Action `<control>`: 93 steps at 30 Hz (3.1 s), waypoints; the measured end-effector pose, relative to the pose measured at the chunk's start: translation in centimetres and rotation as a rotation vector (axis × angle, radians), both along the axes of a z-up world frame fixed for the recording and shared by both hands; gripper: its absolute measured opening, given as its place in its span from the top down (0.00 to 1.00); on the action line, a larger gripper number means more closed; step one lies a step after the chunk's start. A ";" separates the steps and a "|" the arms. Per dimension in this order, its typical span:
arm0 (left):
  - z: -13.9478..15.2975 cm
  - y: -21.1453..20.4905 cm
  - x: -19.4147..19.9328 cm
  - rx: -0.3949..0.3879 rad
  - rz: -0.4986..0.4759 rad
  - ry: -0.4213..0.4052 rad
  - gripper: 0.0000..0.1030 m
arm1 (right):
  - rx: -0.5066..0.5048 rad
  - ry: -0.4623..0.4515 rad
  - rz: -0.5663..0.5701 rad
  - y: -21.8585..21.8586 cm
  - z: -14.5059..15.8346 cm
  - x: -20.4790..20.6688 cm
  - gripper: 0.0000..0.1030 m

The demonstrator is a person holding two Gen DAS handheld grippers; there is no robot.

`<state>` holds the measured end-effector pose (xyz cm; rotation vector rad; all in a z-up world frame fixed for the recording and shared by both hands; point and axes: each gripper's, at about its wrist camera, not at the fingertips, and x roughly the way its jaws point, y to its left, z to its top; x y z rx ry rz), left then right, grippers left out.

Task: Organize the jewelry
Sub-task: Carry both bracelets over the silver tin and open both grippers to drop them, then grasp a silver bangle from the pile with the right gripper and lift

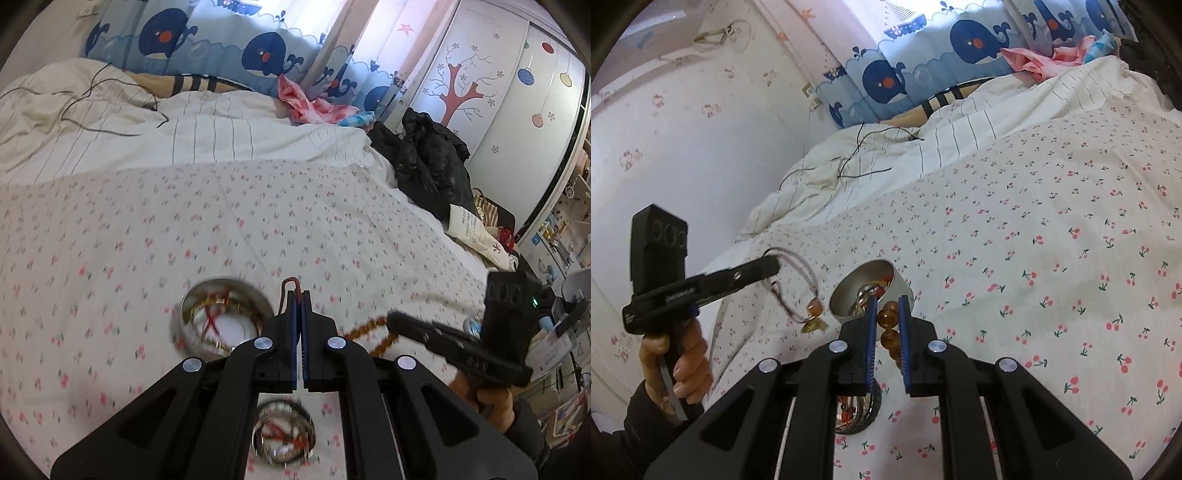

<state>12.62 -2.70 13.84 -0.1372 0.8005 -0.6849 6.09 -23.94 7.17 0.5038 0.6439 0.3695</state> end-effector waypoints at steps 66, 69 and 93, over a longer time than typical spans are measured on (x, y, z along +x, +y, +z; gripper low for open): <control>-10.2 5.3 -4.7 0.270 0.246 0.070 0.29 | -0.187 0.155 0.174 7.7 -4.9 -2.3 0.63; -10.4 5.4 -4.5 0.271 0.252 0.077 0.29 | -0.207 0.163 0.208 8.5 -5.3 -2.3 0.70; -10.4 6.3 -4.0 0.250 0.288 0.098 0.22 | -0.199 0.148 0.223 9.8 -5.9 -1.3 0.94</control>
